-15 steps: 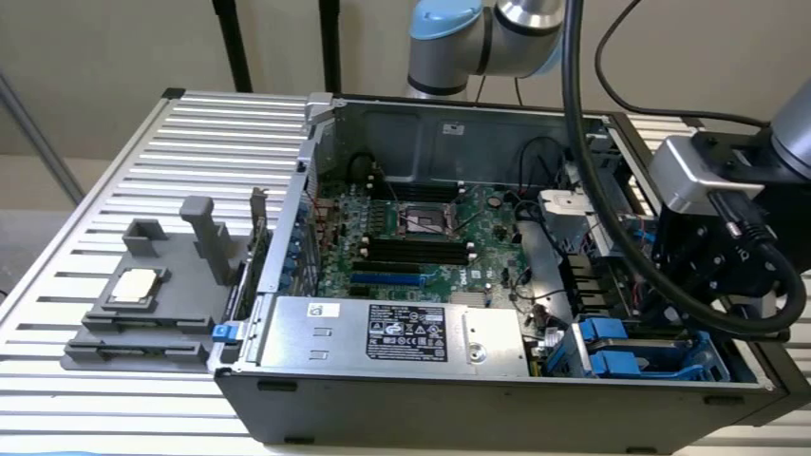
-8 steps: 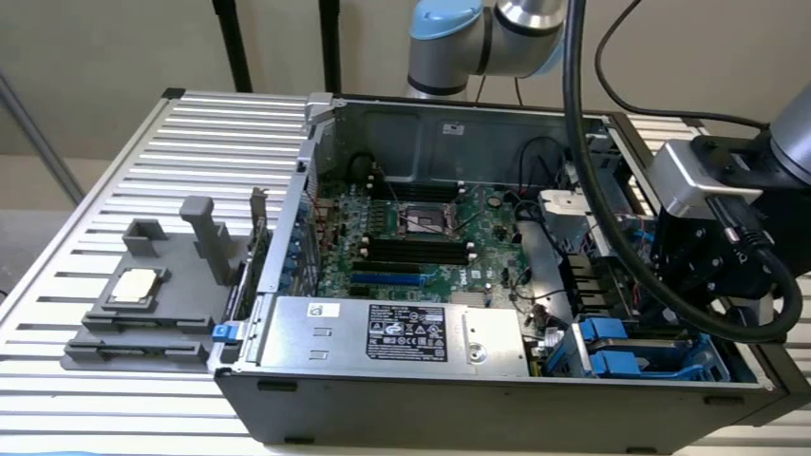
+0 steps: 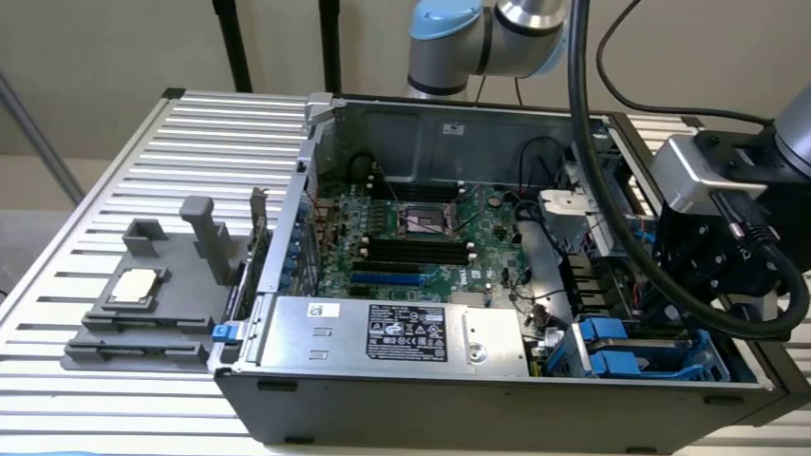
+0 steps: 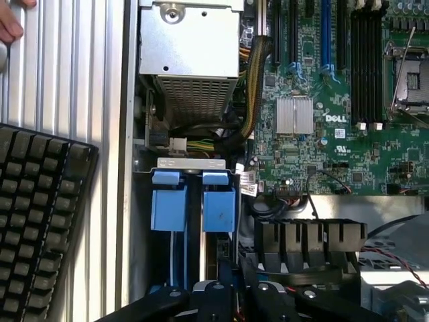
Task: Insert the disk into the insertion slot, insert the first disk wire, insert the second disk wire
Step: 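Insert the second disk wire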
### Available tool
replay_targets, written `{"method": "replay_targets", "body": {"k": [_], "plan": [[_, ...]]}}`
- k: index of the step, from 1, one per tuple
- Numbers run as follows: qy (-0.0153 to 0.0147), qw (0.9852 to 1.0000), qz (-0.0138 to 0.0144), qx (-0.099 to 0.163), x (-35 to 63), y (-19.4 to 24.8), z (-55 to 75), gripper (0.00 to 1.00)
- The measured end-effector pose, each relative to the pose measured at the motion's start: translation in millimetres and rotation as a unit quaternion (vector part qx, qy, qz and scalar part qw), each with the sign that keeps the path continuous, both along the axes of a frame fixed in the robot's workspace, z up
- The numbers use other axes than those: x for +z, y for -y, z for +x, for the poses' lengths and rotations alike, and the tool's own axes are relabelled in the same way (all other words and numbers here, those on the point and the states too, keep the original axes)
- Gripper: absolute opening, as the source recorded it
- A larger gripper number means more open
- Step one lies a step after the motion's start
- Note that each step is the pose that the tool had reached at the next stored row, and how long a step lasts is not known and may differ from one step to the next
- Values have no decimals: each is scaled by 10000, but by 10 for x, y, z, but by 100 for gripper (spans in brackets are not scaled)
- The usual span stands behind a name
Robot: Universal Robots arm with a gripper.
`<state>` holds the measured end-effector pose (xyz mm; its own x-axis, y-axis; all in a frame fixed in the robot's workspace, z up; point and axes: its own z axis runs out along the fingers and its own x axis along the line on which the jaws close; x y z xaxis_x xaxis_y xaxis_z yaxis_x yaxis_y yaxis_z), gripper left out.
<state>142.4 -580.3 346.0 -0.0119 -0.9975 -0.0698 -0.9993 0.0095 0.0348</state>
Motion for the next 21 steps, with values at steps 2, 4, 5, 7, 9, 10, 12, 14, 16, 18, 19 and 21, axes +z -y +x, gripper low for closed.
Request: {"method": "replay_targets", "body": {"k": [2,4,5,7,9,10,12,14,16,18,19,21], "plan": [[0,10000,-1,0,2,4,0,16],[0,10000,-2,1,3,18,0,16],[0,10000,-1,2,2,27,0,16],[0,10000,-1,2,-1,36,0,16],[0,10000,-1,5,-8,37,0,16],[0,10000,-1,7,-13,38,0,16],[0,10000,-1,11,-24,38,0,16],[0,10000,-1,15,-35,39,0,16],[0,10000,-2,20,-44,40,0,16],[0,10000,-1,26,-55,42,0,16],[0,10000,0,29,-61,45,0,16],[0,10000,2,33,-71,51,0,16]]}}
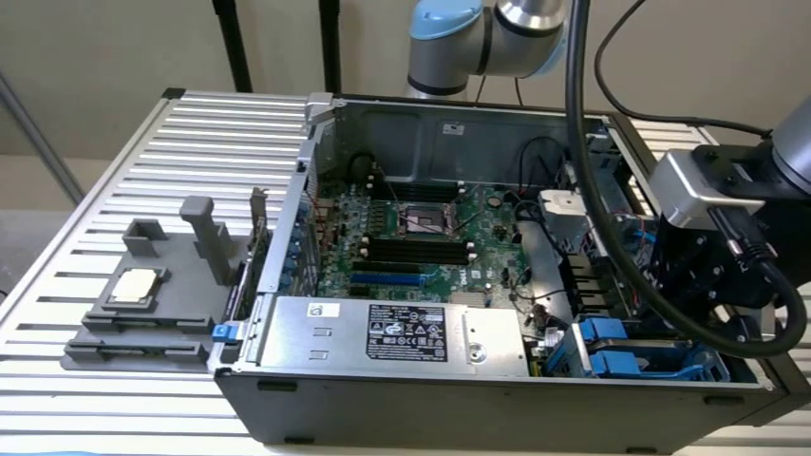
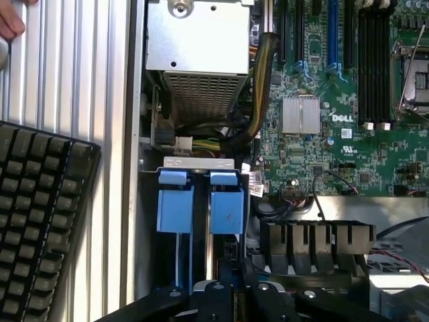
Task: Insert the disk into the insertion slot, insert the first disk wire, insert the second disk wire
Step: 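Insert the second disk wire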
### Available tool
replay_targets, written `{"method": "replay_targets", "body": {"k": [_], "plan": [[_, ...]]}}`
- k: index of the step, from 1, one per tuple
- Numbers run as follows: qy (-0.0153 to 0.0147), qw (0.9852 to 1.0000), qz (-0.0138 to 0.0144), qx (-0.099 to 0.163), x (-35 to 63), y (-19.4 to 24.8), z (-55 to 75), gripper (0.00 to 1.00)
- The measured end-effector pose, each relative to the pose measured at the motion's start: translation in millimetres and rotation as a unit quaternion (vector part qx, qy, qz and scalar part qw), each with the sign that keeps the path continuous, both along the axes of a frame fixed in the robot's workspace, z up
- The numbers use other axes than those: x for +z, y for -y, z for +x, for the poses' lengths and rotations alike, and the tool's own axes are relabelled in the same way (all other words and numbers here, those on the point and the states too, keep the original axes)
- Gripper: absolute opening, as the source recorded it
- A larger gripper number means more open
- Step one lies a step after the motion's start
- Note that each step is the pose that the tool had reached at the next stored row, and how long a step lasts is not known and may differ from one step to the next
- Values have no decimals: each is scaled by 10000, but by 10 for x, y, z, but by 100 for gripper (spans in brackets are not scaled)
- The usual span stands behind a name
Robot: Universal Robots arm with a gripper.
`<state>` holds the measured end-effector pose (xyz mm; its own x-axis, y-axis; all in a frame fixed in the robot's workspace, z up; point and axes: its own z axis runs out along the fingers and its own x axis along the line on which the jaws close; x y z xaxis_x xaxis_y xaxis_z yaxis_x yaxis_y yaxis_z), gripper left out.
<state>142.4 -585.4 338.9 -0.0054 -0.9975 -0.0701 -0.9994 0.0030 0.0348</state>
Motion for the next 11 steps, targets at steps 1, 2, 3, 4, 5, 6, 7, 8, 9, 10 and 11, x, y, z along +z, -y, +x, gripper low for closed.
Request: {"method": "replay_targets", "body": {"k": [1,2,3,4,5,6,7,8,9,10,11], "plan": [[0,10000,-1,2,-4,3,0,16],[0,10000,-1,4,-9,6,1,16],[0,10000,-1,6,-12,8,0,16],[0,10000,-2,7,-15,10,0,16],[0,10000,-2,9,-18,10,0,16],[0,10000,-2,10,-22,10,0,16],[0,10000,-1,10,-24,10,0,16],[0,10000,0,11,-26,10,0,16],[0,10000,1,11,-27,10,0,16],[-1,10000,3,11,-26,10,-1,18],[-1,10000,7,11,-14,10,-1,18]]}}
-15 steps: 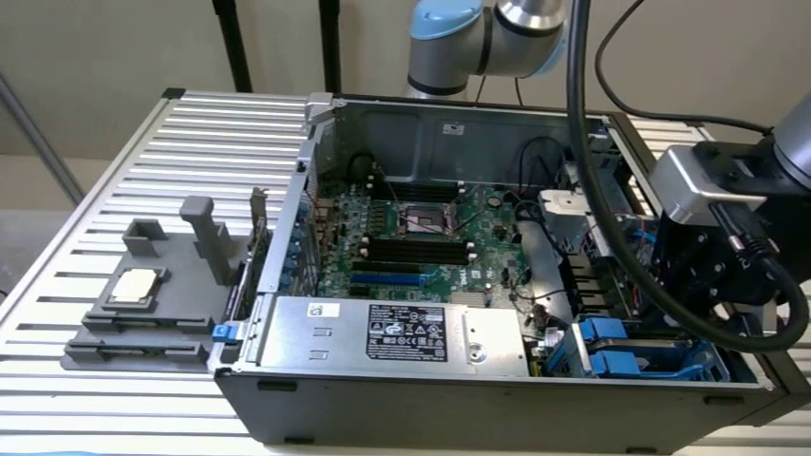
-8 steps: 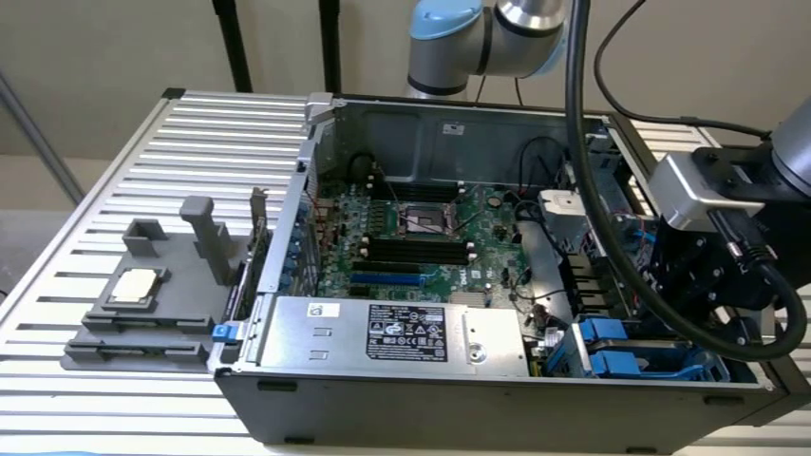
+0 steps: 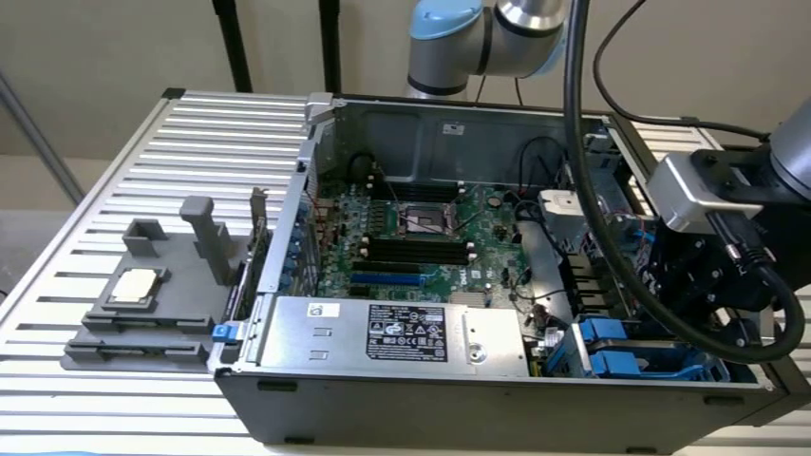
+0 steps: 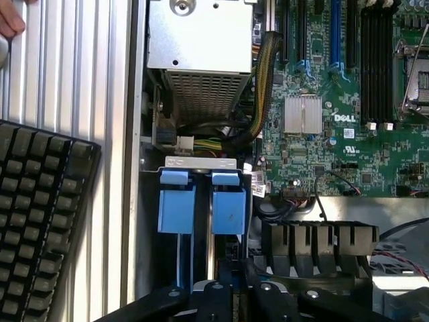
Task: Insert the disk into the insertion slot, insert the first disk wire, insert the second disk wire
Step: 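Insert the second disk wire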
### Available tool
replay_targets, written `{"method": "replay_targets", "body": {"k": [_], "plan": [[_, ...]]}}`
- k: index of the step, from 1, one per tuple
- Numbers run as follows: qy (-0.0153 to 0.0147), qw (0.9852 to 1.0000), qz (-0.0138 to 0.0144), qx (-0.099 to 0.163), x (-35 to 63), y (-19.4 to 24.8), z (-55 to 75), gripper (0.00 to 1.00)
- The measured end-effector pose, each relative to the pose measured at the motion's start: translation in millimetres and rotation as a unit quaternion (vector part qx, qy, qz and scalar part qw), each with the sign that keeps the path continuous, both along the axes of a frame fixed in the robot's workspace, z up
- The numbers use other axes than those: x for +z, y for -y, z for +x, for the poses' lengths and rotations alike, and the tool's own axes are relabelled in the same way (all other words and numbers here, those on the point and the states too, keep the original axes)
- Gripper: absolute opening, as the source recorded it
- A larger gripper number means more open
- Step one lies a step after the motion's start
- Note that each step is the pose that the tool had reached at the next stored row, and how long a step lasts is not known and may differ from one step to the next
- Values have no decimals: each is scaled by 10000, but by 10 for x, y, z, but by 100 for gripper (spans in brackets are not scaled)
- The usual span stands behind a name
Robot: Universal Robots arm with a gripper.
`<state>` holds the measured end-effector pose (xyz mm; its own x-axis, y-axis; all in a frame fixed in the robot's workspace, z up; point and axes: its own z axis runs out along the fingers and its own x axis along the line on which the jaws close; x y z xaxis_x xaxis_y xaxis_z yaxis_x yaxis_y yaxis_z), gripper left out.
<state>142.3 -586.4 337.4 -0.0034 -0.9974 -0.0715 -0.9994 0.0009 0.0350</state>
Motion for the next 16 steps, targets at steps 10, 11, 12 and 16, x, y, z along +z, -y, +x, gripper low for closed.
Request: {"method": "replay_targets", "body": {"k": [10,11,12,16], "plan": [[1,10000,-6,38,244,1,-123,24],[1,10000,-5,46,243,1,-148,24],[1,10000,-5,54,243,1,-176,24],[1,10000,-6,88,243,1,-219,24]]}}
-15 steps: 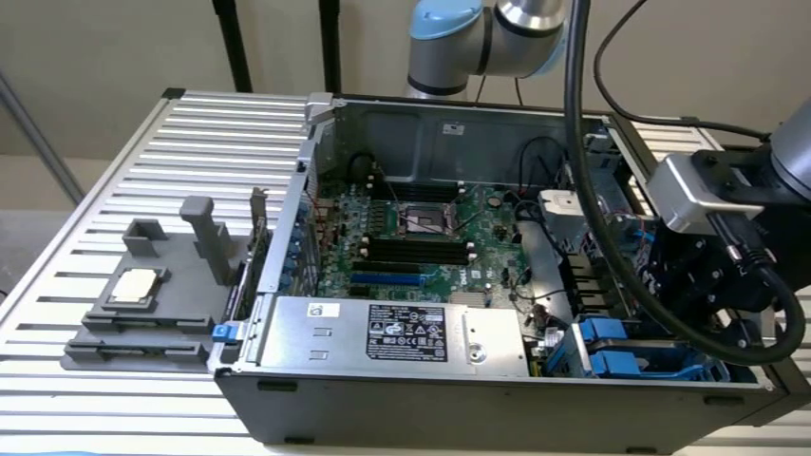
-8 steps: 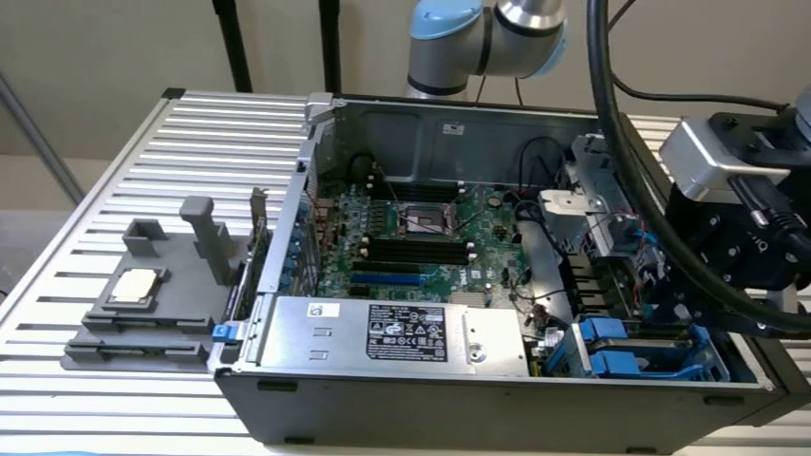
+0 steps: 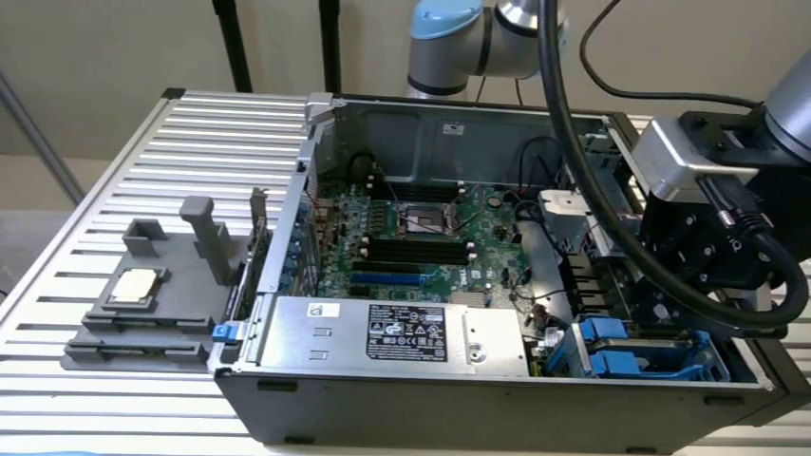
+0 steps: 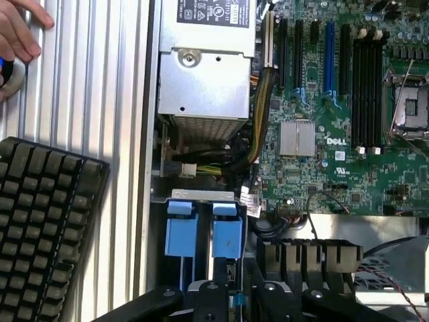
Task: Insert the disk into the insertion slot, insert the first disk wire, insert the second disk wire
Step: 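Insert the second disk wire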
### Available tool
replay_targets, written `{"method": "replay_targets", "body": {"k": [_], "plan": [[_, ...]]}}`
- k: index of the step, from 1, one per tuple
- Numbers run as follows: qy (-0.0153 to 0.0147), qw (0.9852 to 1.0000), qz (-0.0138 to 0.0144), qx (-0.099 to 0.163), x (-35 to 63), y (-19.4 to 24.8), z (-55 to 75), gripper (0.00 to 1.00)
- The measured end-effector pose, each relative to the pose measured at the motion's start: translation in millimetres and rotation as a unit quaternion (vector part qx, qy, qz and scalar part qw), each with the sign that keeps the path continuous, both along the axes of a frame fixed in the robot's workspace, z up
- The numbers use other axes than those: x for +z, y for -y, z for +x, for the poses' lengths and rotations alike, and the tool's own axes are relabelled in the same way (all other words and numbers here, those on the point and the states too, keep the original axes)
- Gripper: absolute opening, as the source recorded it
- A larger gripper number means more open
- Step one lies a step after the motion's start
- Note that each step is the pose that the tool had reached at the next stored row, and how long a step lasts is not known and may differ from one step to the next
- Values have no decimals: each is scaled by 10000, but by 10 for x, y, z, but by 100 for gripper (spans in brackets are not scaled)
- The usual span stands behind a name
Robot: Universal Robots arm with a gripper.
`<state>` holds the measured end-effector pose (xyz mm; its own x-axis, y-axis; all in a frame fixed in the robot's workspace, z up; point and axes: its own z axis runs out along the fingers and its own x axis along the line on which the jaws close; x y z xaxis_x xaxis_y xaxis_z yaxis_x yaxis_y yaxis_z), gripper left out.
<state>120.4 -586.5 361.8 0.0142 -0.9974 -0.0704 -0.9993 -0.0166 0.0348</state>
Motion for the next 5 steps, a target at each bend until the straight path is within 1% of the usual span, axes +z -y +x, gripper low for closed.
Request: {"method": "replay_targets", "body": {"k": [5], "plan": [[0,10000,0,2,0,0,-1,24]]}}
